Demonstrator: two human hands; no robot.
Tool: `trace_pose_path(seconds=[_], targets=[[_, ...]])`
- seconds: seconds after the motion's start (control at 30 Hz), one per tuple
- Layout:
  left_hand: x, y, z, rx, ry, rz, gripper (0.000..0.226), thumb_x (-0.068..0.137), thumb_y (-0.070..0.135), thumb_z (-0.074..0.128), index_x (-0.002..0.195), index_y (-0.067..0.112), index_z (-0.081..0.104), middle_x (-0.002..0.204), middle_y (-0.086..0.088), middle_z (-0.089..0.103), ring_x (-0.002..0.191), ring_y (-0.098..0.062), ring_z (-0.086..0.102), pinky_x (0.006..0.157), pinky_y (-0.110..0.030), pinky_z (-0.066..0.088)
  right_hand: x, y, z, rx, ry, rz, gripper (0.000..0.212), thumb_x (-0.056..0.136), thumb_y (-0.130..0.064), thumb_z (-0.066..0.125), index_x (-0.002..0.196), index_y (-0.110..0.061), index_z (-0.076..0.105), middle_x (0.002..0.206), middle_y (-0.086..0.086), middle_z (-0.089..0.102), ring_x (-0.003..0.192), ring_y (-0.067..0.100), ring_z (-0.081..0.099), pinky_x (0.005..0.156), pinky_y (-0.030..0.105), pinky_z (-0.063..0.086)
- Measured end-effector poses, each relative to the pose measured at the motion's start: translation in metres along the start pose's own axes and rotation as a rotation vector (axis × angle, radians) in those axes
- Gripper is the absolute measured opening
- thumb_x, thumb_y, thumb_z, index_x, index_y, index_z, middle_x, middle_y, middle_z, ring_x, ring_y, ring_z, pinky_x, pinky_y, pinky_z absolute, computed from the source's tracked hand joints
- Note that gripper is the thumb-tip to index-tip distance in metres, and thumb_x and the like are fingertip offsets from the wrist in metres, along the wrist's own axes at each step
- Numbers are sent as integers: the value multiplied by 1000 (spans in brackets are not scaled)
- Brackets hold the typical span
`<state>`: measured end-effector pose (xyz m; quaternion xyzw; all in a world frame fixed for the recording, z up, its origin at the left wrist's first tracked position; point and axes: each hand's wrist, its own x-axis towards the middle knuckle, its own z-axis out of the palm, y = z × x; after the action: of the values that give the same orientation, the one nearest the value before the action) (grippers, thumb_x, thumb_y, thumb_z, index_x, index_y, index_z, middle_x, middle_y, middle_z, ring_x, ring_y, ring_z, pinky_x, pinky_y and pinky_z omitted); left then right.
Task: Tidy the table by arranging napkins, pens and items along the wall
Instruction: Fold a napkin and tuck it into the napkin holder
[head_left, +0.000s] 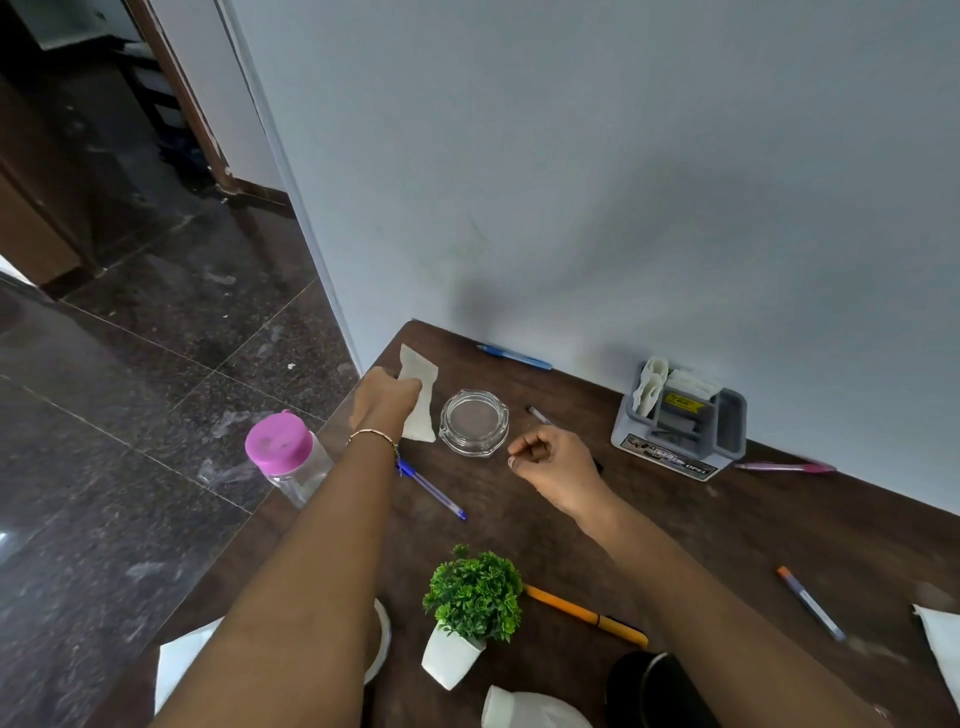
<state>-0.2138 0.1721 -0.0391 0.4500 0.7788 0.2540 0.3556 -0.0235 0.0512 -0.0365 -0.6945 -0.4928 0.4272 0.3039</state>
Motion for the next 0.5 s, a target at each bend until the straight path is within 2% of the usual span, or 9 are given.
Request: trace_pose_path(seconds=[0.1,0.2,0.27,0.37,0.43,0.5], targets=[[-11,19,-11,-95,6,61,32,80,20,64,109,4,61,101,-10,64,83,-24,55,71,-29,41,-7,-7,-9,47,33,-13,9,81,-10,73,87,-17,70,90,-2,69,86,12,64,85,28,52],[-33,40,-20,-224,-19,84,35,82,17,66,113,3,60,107,-11,64,86,-24,56,71,-28,43,-16,-14,-19,89,59,-29,11,81,-11,72,89,-18,69,93,-2,69,93,16,64,88,30,52],[-56,51,-22,-331,-88,97,35,84,11,66,116,2,58,107,-10,63,87,-23,56,74,-29,44,-24,-19,-28,124,86,-31,20,83,-14,71,102,-17,65,105,-2,66,103,17,62,93,30,49],[-101,62,-16,-451,-220,158,34,84,2,66,116,-1,57,106,-13,62,85,-23,58,71,-29,47,-36,-28,-43,215,101,26,50,90,-31,66,134,-16,48,131,-2,53,123,16,51,103,30,40],[-130,65,-7,-508,-329,151,34,84,0,66,116,-4,57,106,-15,63,81,-24,60,64,-29,51,-48,-32,-56,383,95,82,54,93,-37,60,139,-15,42,133,0,52,120,16,53,100,30,43],[-156,67,3,-537,-425,125,33,84,2,67,115,-4,58,109,-15,65,84,-26,64,70,-35,56,-62,-31,-71,542,113,97,40,94,-35,58,128,-13,54,118,2,63,101,12,62,87,27,50]])
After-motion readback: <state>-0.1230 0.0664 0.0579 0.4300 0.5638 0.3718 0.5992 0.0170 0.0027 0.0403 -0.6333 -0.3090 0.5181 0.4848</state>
